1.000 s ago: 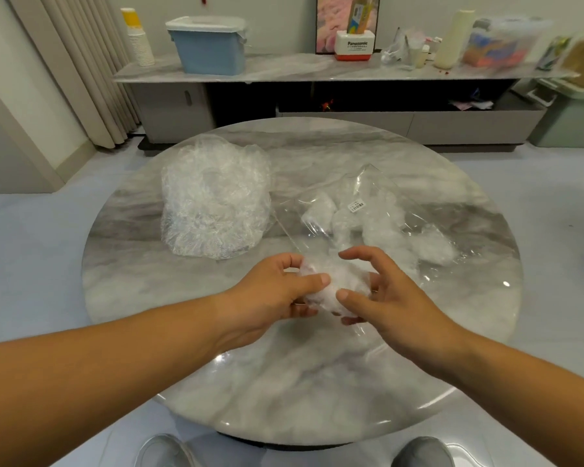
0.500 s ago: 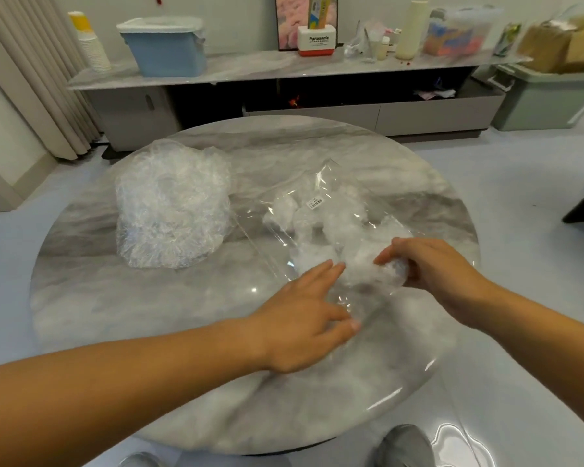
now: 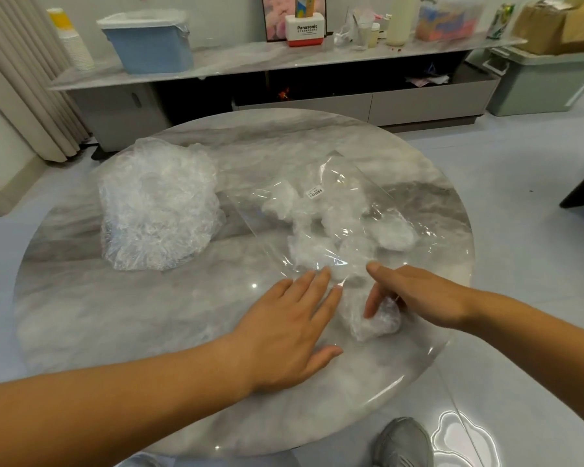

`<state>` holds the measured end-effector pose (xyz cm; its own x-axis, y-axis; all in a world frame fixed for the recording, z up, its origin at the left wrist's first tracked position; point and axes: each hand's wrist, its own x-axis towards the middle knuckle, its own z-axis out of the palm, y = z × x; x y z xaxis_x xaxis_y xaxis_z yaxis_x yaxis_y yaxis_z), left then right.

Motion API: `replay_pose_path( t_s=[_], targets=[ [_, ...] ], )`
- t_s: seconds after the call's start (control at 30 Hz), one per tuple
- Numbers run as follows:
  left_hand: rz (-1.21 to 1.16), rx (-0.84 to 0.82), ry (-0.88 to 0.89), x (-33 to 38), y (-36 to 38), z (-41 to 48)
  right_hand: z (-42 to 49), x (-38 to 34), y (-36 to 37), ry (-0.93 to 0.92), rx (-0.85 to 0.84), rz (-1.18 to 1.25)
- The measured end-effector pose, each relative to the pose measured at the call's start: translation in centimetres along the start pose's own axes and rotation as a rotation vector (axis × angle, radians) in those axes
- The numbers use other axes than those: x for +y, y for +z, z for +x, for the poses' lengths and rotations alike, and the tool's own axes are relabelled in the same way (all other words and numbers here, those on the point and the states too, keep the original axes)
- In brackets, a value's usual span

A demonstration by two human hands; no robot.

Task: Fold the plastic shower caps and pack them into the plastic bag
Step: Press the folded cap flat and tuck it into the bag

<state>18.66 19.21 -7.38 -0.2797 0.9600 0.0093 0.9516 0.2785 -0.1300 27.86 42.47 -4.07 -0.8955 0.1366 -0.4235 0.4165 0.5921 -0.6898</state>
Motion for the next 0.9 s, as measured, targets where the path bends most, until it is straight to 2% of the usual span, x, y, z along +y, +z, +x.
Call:
replay_pose_path(
  t_s=[0.1,0.2,0.33,0.43,0.57,0.7,0.9],
  targets=[
    [-0.007,-0.004,0.011,-0.3,0.1,-0.4,0.5,-0.3,0.4,0.032,-0.001,0.034],
    [-0.022,0.004,0.029,-0.7,0.0,-0.8,1.1,-0.5,0.8,0.075,0.052,0.19],
    [-0.051,-0.016,0.049,-0.9,-0.1,-1.2,1.5,-1.1,1.5,0.186,0.068,0.706],
    [-0.116,-0.084,0.042,-1.1,-0.5,-1.3,1.3,-2.0,2.3,0.206,0.041,0.998],
    [-0.193,-0.224,0.027,-1.4,-0.8,-1.3,1.4,-2.5,3.5,0.185,0.192,1.333],
    [-0.285,-0.274,0.031,-1.9,-1.2,-1.4,1.6,-3.1,4.1,0.174,0.272,1.428],
    [-0.43,-0.308,0.023,-2.0,-2.2,-1.4,2.7,-3.5,3.9,0.189,0.16,1.437]
  ],
)
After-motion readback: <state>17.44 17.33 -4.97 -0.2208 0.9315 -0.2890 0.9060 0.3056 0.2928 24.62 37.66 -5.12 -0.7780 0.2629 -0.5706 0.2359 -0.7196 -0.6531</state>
